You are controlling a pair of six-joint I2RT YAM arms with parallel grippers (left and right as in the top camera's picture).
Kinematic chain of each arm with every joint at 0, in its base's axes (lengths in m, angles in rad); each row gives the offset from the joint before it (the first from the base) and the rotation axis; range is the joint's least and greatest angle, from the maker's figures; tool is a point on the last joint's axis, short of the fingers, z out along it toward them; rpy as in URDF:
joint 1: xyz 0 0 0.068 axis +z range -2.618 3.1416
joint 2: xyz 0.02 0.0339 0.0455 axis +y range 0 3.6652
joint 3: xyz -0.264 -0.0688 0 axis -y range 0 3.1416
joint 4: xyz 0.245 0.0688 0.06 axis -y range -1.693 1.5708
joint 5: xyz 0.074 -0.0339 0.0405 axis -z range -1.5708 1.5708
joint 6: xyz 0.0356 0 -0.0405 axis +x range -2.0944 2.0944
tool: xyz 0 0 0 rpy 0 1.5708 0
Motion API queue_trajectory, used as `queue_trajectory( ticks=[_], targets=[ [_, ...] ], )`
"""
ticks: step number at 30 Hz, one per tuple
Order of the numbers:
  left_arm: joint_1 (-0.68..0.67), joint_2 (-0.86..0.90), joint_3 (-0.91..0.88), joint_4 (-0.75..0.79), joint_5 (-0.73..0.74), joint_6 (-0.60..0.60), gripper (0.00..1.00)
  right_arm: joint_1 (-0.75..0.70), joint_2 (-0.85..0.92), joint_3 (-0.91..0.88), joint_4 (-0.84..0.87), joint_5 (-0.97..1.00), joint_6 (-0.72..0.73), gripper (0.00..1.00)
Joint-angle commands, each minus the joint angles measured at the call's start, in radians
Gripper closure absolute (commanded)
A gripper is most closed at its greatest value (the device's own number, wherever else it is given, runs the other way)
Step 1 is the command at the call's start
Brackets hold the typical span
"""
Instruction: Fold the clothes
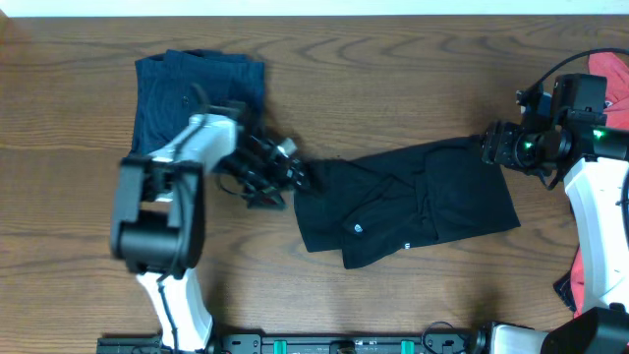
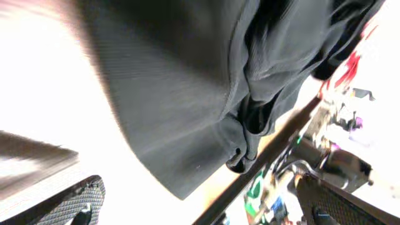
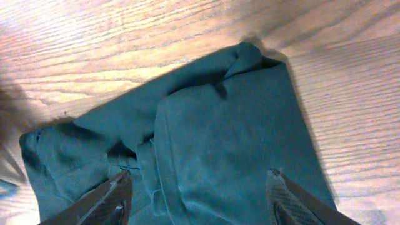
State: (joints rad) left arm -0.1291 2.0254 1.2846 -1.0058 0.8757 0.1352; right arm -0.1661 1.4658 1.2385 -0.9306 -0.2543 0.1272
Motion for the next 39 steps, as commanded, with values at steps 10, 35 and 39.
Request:
queue_trajectory(
  ticks=[10, 35, 39],
  targets=[
    [0.018, -0.057, -0.171, 0.183, -0.071, -0.074, 0.02, -0.004, -0.002, 0.009, 0.0, -0.005, -0.012, 0.33],
    [-0.208, -0.057, -0.358, 0.639, -0.006, -0.418, 0.11, -0.004, -0.002, 0.009, 0.006, -0.005, -0.012, 0.33],
    [-0.208, -0.057, -0.358, 0.695, -0.013, -0.46, 0.19, -0.004, -0.002, 0.009, 0.006, -0.005, -0.012, 0.33]
  ],
)
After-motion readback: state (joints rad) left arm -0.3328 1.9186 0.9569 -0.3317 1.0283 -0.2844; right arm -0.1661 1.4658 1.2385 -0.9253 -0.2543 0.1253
